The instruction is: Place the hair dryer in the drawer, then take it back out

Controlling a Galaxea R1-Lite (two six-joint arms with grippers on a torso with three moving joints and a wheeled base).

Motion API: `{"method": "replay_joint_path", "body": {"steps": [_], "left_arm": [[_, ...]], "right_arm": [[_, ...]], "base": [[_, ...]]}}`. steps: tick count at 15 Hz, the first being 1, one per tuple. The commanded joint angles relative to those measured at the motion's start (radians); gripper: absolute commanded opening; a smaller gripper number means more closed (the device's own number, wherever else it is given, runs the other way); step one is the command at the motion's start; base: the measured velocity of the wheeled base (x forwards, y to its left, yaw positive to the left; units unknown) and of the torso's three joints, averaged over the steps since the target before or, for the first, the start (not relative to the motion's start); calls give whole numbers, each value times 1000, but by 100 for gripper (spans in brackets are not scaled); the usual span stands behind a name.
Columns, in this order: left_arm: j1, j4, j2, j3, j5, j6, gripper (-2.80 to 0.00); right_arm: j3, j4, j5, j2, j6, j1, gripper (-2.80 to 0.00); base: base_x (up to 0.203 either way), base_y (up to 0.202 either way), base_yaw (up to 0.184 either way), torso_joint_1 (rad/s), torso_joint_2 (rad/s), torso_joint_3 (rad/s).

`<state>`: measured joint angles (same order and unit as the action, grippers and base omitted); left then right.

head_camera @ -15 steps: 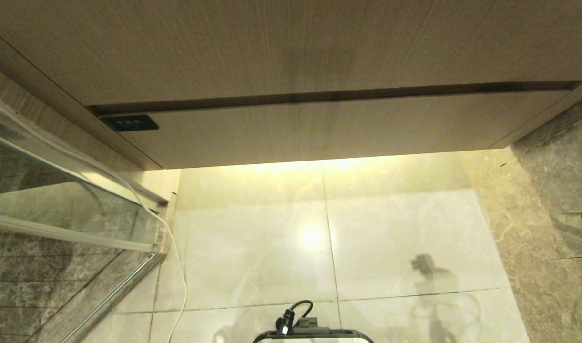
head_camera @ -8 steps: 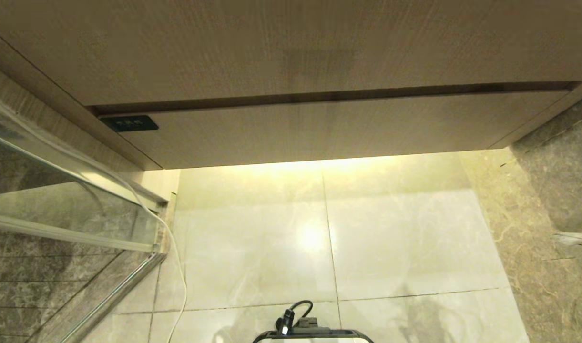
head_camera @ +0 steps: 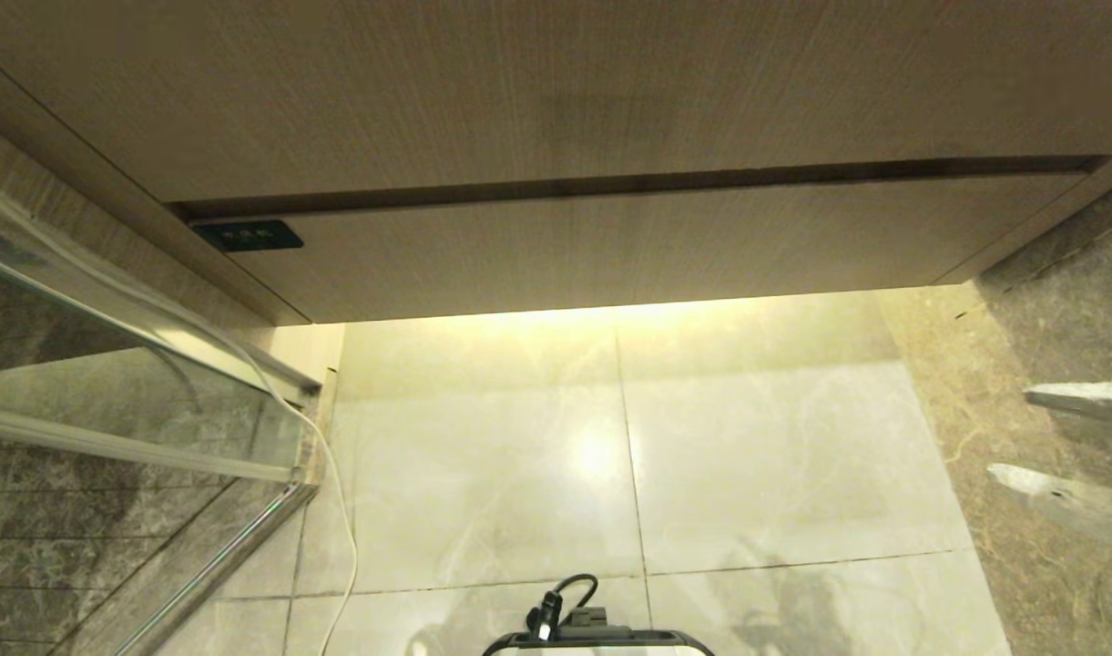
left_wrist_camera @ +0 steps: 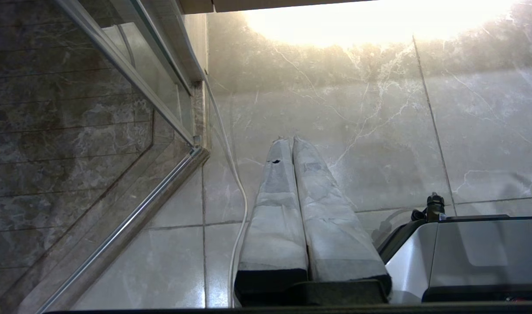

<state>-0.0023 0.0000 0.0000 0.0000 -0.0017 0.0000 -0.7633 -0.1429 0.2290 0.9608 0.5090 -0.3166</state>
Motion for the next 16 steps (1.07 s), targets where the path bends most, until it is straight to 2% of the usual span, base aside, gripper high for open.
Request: {"method": "replay_joint_path", "body": {"steps": [1, 2, 3, 4, 5, 6, 7, 9, 10, 11, 13, 14, 16], "left_arm": [[-1, 0, 0, 1, 0, -1, -280], [-1, 0, 0, 0, 0, -2, -280], [-1, 0, 0, 0, 0, 0, -280], [-1, 0, 0, 1, 0, 0, -280], [1, 0, 0, 0, 0, 0, -280], [0, 0, 0, 0, 0, 0, -280], [0, 1, 0, 1, 0, 0, -280], [-1, 0, 0, 1, 0, -1, -280], [-1, 0, 0, 1, 0, 0, -280], [0, 0, 0, 0, 0, 0, -280], [0, 0, 0, 1, 0, 0, -280], [0, 0, 0, 0, 0, 0, -280], [-1, 0, 0, 0, 0, 0, -280]], "right_arm": [[-67, 54, 99, 208, 48, -45, 0], [-92, 72, 148, 275, 137, -59, 0], [-115, 75, 183, 321, 275, -68, 0], [-136, 68, 226, 360, 374, -73, 0], [-145, 61, 293, 384, 436, -76, 0], [-150, 55, 326, 399, 483, -76, 0], [-155, 55, 327, 409, 513, -72, 0], [-158, 60, 310, 410, 518, -54, 0], [-160, 63, 288, 413, 533, -44, 0], [-168, 65, 228, 417, 557, -40, 0], [-199, 75, 15, 431, 622, -41, 0], [-227, 108, -63, 451, 653, -45, 0], [-244, 155, -86, 469, 673, -58, 0]], "base": [[0, 0, 0, 0, 0, 0], [0, 0, 0, 0, 0, 0], [0, 0, 0, 0, 0, 0], [0, 0, 0, 0, 0, 0], [0, 0, 0, 0, 0, 0], [0, 0, 0, 0, 0, 0], [0, 0, 0, 0, 0, 0], [0, 0, 0, 0, 0, 0], [0, 0, 0, 0, 0, 0], [0, 0, 0, 0, 0, 0], [0, 0, 0, 0, 0, 0], [0, 0, 0, 0, 0, 0], [0, 0, 0, 0, 0, 0]]}}
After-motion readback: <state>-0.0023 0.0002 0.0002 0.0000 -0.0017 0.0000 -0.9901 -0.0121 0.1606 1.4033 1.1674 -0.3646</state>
